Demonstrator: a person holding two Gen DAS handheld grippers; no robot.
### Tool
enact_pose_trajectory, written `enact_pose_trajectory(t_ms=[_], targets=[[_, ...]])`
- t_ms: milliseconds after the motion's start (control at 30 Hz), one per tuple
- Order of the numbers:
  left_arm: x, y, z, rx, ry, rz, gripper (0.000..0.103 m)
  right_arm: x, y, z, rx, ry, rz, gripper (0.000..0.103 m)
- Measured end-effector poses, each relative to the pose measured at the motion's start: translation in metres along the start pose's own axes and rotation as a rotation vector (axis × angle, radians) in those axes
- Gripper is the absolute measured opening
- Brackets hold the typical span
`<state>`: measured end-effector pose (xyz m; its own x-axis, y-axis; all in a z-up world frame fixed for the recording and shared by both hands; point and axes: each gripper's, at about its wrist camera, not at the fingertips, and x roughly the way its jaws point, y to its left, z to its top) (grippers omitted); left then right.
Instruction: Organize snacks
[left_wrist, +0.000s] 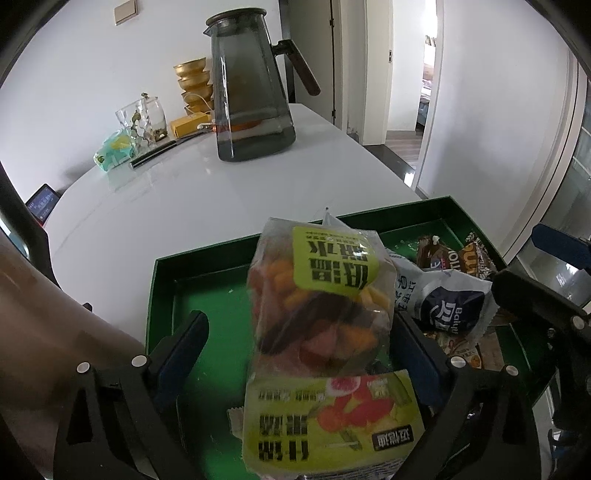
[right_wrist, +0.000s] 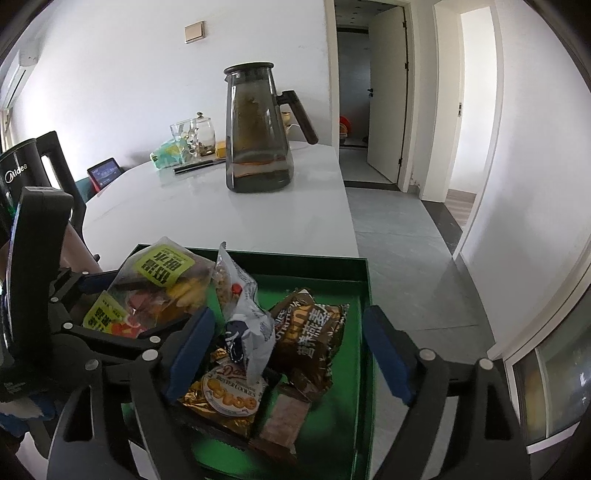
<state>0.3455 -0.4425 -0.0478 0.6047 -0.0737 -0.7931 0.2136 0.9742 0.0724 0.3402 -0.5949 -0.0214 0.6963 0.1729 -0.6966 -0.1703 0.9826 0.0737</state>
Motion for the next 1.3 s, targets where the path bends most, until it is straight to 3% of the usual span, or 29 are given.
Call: enact_pose_trajectory(t_ms=[500,867,967,1300], targets=[[-0.038,-0.011,0.008,0.011,-0.062,-0.048,0.096,-0.038,-0.013,-0.004,0.033,-0.032,-0.074,0.103],[-0.109,-0.033,-0.009,0.095,-0.152,-0.144,0.099,-0.115,-0.021,-0.013,0.043,-0.070,-0.170,0.103],[-0.135,-0.031,-0.019,0.107,-0.176,-0.179,0.099,-0.138,-0.017,-0.016,0.041,-0.087,-0.177,0.103],[-0.201,-0.001,-0.057,0.118,-0.221,-0.169,0.099,-0.199,0.038,-0.043,0.006,-0.091,-0.152,0.103]])
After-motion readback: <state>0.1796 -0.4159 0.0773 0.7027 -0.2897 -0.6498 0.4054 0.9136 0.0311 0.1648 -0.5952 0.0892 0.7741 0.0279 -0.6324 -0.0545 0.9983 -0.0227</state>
